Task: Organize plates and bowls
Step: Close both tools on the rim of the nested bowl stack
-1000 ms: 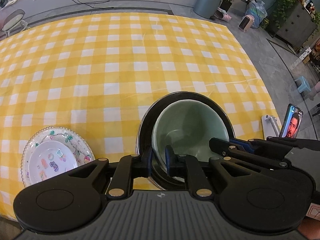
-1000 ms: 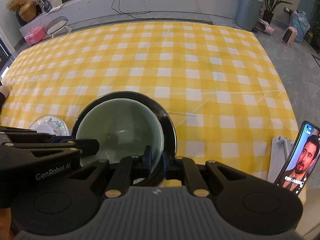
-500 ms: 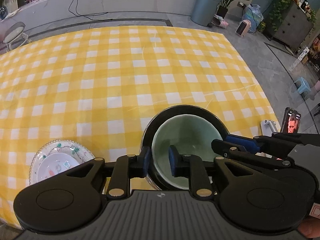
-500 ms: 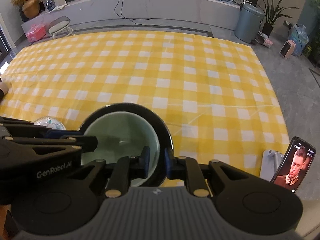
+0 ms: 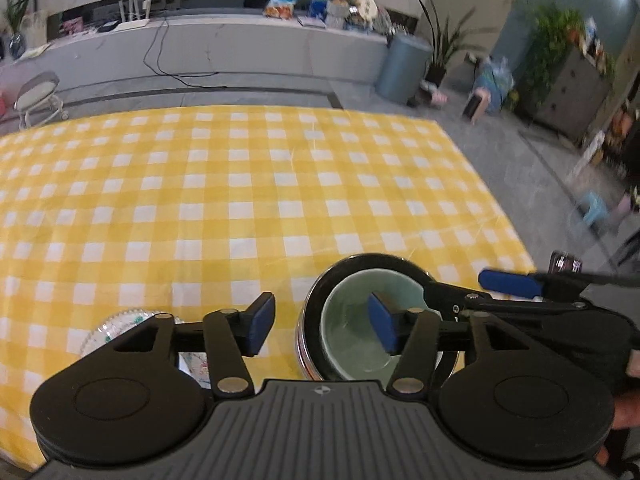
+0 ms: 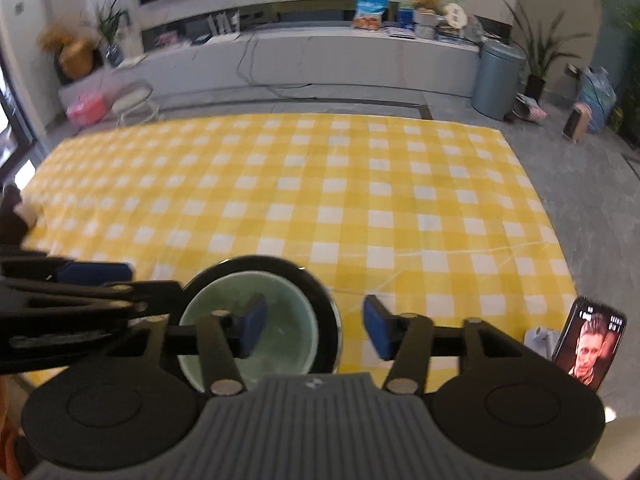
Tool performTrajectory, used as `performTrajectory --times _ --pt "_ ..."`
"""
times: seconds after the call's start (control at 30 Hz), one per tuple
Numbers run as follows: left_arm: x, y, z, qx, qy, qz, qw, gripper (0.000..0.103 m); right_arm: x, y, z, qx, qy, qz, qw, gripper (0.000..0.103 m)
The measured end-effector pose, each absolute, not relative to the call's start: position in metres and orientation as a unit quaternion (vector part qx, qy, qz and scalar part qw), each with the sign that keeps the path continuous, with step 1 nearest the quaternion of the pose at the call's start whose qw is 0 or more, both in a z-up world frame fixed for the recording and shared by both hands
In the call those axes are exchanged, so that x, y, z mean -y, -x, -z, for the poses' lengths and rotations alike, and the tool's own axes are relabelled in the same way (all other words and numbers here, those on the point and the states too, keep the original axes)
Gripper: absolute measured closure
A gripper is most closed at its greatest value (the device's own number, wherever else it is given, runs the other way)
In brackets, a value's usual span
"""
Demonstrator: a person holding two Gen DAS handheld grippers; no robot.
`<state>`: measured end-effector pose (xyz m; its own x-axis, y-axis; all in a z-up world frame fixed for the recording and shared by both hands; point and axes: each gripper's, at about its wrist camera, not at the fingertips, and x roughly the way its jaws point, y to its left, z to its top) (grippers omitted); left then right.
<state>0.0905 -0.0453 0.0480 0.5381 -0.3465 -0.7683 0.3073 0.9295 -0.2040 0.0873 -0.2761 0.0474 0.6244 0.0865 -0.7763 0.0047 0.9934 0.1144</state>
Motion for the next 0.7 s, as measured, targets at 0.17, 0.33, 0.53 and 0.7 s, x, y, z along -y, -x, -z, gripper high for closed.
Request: performTrajectory --times 0.17,0.33,0.53,0.7 --pt "0.033 -0.094 -0.021 -0.464 0.092 0.164 0.865 0.037 0.292 -0.101 -0.02 -0.457 -0.103 -0.007 0.884 0.045" --pt "0.018 -0.098 0.006 -0.49 0.183 0.152 0.839 0.037 0.307 -0.113 0.009 -0.483 -0.174 -0.038 0.857 0.042" --pt "0.008 -0.1 0.023 -0.489 0.248 0.136 0.825 0.035 0.324 -0.116 0.036 -0.504 -0.264 -0.068 0.819 0.042" --pt "0.01 -0.099 0.035 -0.495 0.265 0.134 0.816 0.035 0.329 -0.115 0.045 -0.513 -0.288 -0.074 0.805 0.042"
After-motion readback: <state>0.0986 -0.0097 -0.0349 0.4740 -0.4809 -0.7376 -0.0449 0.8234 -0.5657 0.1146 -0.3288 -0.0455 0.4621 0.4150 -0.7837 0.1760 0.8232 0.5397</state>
